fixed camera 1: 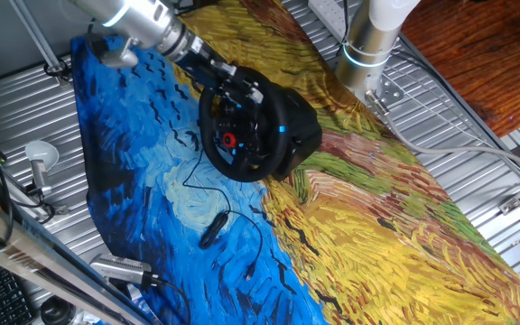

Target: Rotate the steering wheel 90 degrees clockwise

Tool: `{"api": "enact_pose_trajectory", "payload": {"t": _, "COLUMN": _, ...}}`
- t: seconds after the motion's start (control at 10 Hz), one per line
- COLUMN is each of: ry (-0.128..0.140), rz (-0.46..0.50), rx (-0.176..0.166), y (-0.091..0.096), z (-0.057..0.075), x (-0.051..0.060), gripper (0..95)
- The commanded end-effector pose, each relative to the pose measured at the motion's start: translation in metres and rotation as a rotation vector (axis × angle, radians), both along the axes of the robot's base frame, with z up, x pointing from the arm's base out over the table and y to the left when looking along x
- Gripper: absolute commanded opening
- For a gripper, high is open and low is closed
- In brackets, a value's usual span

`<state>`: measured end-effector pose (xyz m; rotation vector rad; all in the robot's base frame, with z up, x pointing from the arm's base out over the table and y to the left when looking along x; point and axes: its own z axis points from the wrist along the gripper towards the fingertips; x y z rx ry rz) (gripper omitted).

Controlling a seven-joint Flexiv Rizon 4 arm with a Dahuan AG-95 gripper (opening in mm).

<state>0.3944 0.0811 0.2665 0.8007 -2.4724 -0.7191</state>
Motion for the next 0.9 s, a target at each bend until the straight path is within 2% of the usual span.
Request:
{"api": "enact_pose_trajectory", "payload": {"t": 0.1, "ry": 0.0, "rz": 0.01, "rx": 0.012, "y": 0.008, "z": -0.005, "x": 0.002, "gripper": 38.0}}
{"api": "enact_pose_trajectory", "payload": {"t": 0.9, "ry": 0.003, "rz": 0.003, "rx": 0.027, "y": 0.043, "z": -0.02, "x": -0.002, "gripper": 38.0}}
